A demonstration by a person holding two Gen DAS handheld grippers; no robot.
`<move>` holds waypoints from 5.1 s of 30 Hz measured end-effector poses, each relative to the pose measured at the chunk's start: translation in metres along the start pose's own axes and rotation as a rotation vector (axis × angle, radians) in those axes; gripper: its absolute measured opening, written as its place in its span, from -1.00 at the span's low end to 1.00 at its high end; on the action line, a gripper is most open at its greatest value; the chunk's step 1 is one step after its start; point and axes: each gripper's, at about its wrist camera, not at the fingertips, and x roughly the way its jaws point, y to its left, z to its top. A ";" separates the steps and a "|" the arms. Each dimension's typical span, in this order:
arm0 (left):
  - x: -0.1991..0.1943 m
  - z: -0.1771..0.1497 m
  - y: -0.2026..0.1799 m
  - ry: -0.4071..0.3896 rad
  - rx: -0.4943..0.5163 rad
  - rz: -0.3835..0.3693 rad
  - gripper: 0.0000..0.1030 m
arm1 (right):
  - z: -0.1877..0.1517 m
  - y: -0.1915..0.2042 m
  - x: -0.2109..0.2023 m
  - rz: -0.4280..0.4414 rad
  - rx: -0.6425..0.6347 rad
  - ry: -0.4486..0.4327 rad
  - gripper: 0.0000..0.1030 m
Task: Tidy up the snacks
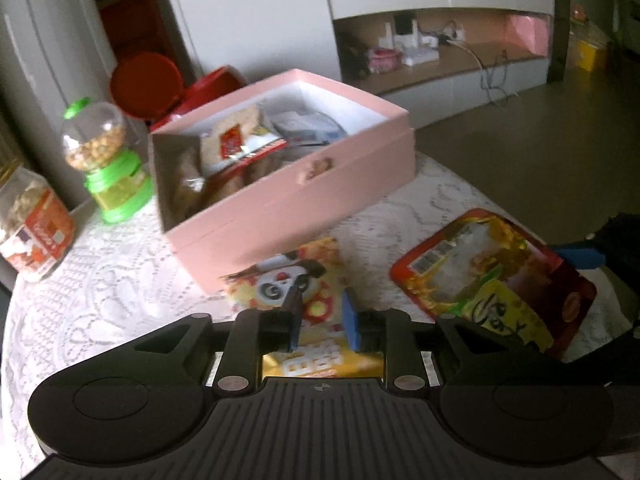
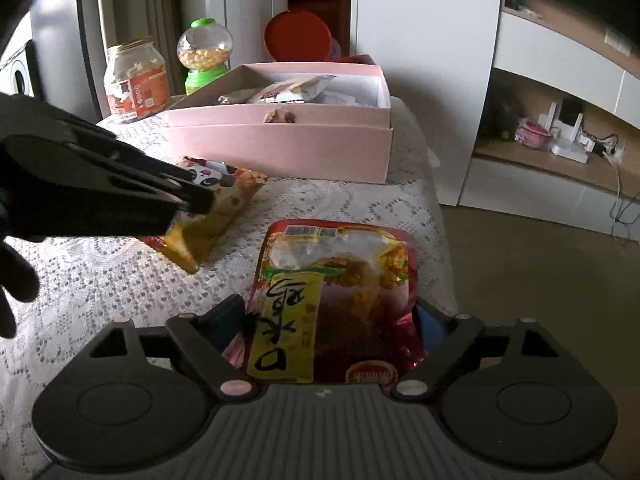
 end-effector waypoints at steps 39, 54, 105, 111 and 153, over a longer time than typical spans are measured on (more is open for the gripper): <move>-0.024 -0.013 0.017 -0.088 -0.076 -0.048 0.52 | -0.002 0.000 -0.001 0.005 0.007 -0.008 0.77; 0.019 -0.010 0.047 0.010 -0.194 -0.114 0.37 | 0.017 0.002 0.014 -0.006 -0.026 0.055 0.82; -0.045 0.066 0.076 -0.454 -0.319 -0.184 -0.25 | 0.019 -0.027 -0.041 0.007 0.023 -0.050 0.42; 0.003 0.081 0.101 -0.348 -0.439 -0.147 -0.24 | 0.018 -0.019 -0.033 0.012 0.002 -0.022 0.42; -0.041 -0.099 0.041 -0.164 -0.356 0.119 -0.08 | 0.003 0.012 0.038 -0.111 0.098 -0.023 1.00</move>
